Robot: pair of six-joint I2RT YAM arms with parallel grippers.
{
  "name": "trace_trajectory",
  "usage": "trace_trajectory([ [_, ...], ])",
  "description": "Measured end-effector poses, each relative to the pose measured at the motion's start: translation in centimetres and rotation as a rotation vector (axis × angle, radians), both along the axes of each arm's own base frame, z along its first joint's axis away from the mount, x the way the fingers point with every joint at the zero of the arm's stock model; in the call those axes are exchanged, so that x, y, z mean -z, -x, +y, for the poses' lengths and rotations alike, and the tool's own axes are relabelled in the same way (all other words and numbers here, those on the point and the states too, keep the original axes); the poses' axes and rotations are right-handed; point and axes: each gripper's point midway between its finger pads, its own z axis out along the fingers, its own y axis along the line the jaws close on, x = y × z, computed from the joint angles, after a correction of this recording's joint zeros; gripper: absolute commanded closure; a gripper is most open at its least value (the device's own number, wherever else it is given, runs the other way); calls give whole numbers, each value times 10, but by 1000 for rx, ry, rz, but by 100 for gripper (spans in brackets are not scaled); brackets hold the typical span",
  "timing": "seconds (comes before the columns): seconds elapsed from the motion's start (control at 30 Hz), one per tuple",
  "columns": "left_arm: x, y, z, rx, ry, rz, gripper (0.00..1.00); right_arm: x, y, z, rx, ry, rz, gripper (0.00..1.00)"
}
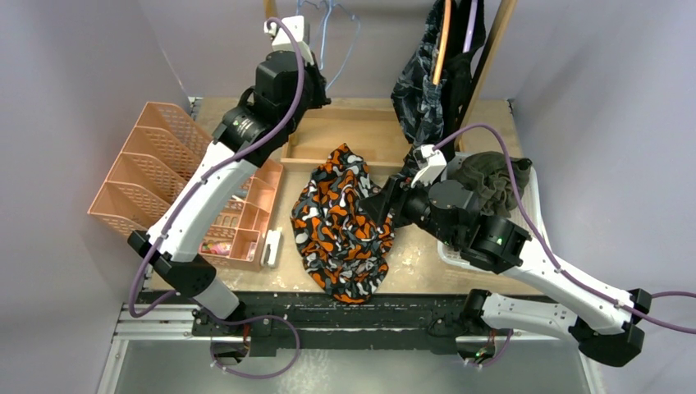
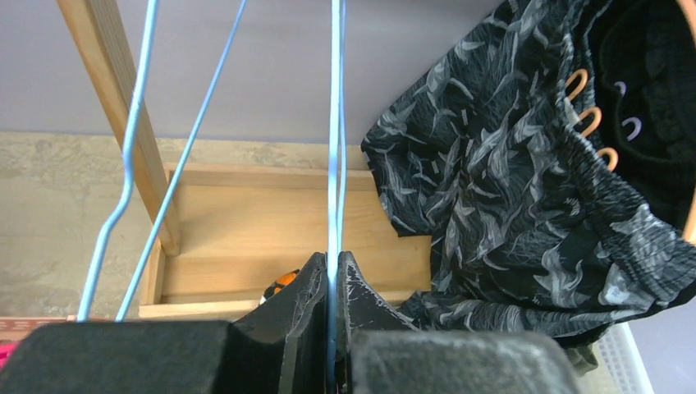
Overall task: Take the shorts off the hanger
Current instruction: Place the hanger on the clothes rod.
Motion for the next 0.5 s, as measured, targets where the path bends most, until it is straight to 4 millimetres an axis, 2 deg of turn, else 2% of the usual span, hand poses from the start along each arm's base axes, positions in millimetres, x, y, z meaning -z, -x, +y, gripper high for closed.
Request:
trace_trajectory([
  [0.07, 9, 0, -2, 6, -5, 18, 97, 0, 0, 0, 0, 0, 0, 31],
  [0.27, 29, -1, -7, 21, -18, 59, 72, 4, -1, -2, 10, 12, 6, 31],
  [0.37, 28, 1, -7, 29, -12, 59, 62, 9, -2, -5, 22, 31, 13, 31],
  [0.5, 18, 9, -7, 53, 13, 48, 53, 20, -3, -5, 28, 68, 36, 31],
])
